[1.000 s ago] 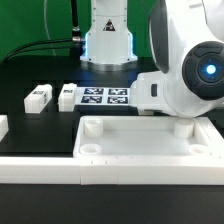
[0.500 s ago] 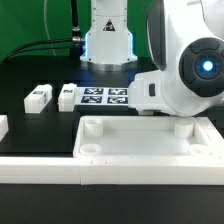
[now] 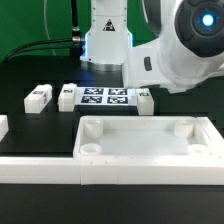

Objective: Assemble desk

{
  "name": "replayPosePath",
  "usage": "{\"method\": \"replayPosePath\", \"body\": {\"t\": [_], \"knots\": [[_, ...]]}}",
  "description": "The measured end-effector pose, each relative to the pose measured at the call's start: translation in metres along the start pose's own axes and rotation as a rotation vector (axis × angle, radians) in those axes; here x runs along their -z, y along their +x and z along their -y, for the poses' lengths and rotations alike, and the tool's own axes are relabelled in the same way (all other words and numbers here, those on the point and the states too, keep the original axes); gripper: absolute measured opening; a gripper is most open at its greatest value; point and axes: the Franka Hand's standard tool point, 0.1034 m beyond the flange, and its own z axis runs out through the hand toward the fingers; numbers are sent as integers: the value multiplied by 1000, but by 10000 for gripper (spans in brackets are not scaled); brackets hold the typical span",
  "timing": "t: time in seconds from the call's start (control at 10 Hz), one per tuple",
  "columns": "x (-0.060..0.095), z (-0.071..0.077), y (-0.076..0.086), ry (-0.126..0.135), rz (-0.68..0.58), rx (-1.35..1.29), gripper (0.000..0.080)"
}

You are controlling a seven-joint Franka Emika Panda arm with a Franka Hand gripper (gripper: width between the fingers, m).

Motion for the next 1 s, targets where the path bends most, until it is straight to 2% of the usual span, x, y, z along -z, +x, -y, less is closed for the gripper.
{"method": "replayPosePath", "body": {"t": [0.2, 0.3, 0.4, 0.6, 0.7, 0.8, 1.0], "knots": [[1, 1, 5, -1, -36, 0, 287], [7, 1, 12, -2, -105, 0, 287], [15, -3, 8, -3, -148, 14, 287], [42, 2, 0, -11, -293, 17, 287], [50, 2, -8, -14, -319, 17, 287], [62, 3, -6, -16, -399, 18, 287], [63, 1, -3, -27, -567, 12, 287]]}}
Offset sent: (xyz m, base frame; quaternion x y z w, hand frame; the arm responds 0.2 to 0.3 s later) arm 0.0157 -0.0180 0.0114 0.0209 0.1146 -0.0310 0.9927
